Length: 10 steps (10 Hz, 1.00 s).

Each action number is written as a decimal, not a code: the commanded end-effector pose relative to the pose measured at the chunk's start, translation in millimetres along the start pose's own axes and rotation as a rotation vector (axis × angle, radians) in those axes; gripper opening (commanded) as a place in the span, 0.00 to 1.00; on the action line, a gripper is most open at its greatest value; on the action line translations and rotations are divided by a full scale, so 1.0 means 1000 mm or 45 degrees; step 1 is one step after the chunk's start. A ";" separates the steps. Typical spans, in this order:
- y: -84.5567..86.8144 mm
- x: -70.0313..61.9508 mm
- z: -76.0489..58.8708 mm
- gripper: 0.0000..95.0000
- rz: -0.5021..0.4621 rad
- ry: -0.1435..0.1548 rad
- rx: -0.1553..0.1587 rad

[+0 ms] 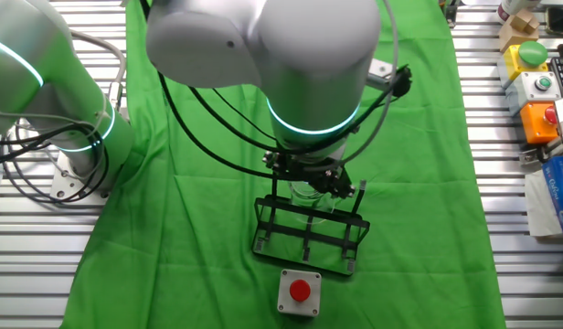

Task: Take the cup off the cup rack

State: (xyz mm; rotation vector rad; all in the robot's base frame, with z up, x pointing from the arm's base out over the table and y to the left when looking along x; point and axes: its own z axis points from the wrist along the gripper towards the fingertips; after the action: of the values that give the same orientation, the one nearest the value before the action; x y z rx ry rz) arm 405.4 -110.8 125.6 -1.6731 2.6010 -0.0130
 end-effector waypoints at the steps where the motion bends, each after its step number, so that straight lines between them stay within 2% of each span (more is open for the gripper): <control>1: -0.002 0.001 0.005 1.00 0.013 -0.003 -0.001; 2: -0.002 0.001 0.007 0.80 0.022 -0.007 0.000; 3: -0.003 0.000 0.007 0.80 0.047 -0.005 0.002; 5: -0.005 -0.001 0.006 0.00 0.091 0.007 0.007; 10: -0.008 -0.003 0.003 0.00 0.151 0.017 0.011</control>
State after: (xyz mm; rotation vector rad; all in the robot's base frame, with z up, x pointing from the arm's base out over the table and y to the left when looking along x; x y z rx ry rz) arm 415.6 -111.1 123.4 -1.5143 2.7062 -0.0329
